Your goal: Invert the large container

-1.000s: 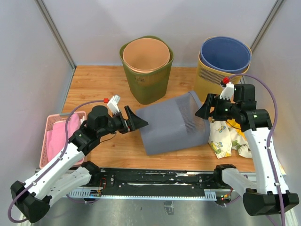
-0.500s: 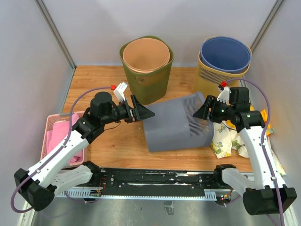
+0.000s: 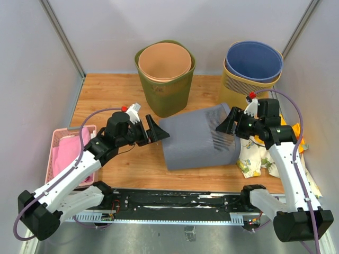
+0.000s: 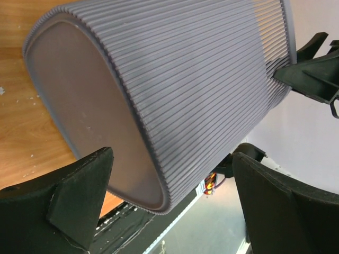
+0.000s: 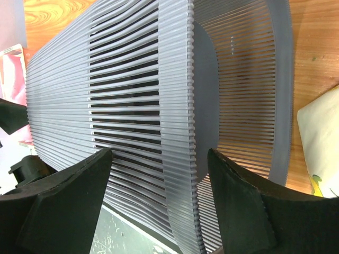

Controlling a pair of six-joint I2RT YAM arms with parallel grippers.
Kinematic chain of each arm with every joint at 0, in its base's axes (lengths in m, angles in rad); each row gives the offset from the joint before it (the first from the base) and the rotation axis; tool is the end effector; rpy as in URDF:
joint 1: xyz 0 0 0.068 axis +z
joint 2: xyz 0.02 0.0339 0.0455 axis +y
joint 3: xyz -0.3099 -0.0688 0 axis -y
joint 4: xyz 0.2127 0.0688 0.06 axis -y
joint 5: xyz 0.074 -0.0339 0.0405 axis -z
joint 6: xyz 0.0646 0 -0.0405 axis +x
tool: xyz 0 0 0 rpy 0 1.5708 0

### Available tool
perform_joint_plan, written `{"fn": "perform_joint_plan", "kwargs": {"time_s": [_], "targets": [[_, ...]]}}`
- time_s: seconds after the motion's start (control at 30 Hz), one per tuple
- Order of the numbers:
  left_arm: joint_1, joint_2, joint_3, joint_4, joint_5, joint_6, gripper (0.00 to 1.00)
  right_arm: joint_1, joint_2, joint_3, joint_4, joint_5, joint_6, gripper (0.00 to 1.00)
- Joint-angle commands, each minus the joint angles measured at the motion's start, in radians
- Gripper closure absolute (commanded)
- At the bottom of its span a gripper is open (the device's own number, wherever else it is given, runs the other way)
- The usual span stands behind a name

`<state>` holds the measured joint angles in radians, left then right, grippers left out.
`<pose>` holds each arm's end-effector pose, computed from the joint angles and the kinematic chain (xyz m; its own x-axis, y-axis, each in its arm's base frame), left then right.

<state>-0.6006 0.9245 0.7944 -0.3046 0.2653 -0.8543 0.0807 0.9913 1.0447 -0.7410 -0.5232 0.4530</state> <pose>0.1354 -0.1133 0.3354 -0.7874 -0.3427 -0.5124 0.2250 0.6141 -0.7565 0.1568 0.0451 0.3616 -0.7678 0.3183 -0.5560 -0.1320 0.7707 0.6234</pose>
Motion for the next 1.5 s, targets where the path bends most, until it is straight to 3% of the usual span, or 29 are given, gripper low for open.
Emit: {"fn": "perform_joint_plan", "kwargs": {"time_s": [0.0,0.23,0.47,0.7,0.9,1.07,1.47], "targets": [[0.008,0.03,-0.048,0.128,0.093,-0.024,0.01,0.007,0.002,-0.024,-0.003,0.016,0.002,0.25],[0.009,0.089,-0.042,0.342,0.287,-0.051,0.01,0.007,0.007,-0.035,0.003,0.033,0.005,0.23],[0.008,0.085,0.171,0.255,0.301,-0.03,0.01,0.007,0.032,-0.061,0.081,-0.039,0.097,0.22],[0.008,0.165,0.283,0.299,0.403,-0.08,0.01,0.022,0.047,-0.145,0.263,-0.153,0.304,0.21],[0.008,0.173,0.402,0.299,0.41,-0.074,0.01,0.085,0.04,-0.248,0.392,-0.111,0.444,0.21],[0.007,0.189,0.417,0.359,0.436,-0.109,0.01,0.191,0.093,-0.278,0.475,-0.039,0.519,0.21],[0.003,0.22,0.371,0.46,0.46,-0.154,0.01,0.248,0.232,-0.272,0.403,0.102,0.471,0.21]]}}
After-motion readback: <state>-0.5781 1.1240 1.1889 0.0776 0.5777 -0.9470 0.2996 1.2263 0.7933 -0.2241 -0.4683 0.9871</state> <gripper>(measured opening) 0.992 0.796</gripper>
